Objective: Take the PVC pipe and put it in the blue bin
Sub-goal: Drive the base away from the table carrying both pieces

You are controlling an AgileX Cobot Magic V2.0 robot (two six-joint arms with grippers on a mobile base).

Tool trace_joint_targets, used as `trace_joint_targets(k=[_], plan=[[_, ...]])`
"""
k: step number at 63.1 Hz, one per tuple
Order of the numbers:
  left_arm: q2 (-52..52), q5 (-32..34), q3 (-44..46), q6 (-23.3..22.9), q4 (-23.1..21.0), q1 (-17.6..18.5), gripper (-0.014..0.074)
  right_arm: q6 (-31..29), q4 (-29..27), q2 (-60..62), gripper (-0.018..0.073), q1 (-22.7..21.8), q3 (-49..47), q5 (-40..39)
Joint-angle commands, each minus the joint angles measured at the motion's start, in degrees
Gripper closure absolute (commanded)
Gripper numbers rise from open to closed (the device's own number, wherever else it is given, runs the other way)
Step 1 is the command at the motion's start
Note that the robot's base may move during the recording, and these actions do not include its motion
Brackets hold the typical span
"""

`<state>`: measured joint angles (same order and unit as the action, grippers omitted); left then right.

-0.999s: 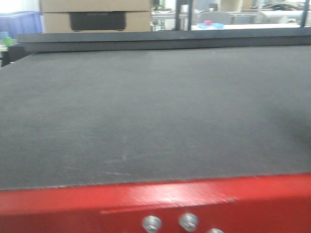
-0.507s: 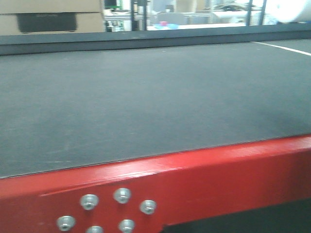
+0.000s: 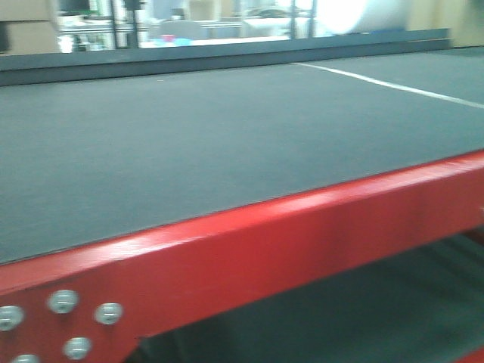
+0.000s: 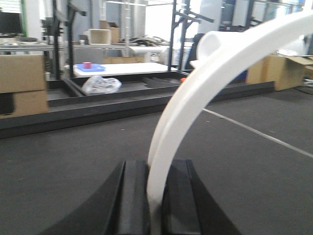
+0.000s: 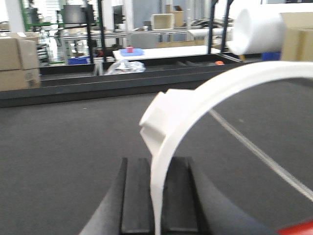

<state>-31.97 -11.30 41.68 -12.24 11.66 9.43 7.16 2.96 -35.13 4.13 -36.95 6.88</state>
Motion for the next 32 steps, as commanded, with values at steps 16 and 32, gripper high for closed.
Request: trace_joint_targets(k=[16, 32], plan=[[0.3, 1.5, 0.0, -0.3, 0.1, -0.1, 0.0707, -0.3, 0.2, 0.4, 0.0727, 0.1, 0.0, -1.3], [0.3, 1.5, 0.0, -0.3, 0.1, -0.1, 0.0707, -0.3, 0.2, 0.4, 0.0727, 0.1, 0.0, -1.3]])
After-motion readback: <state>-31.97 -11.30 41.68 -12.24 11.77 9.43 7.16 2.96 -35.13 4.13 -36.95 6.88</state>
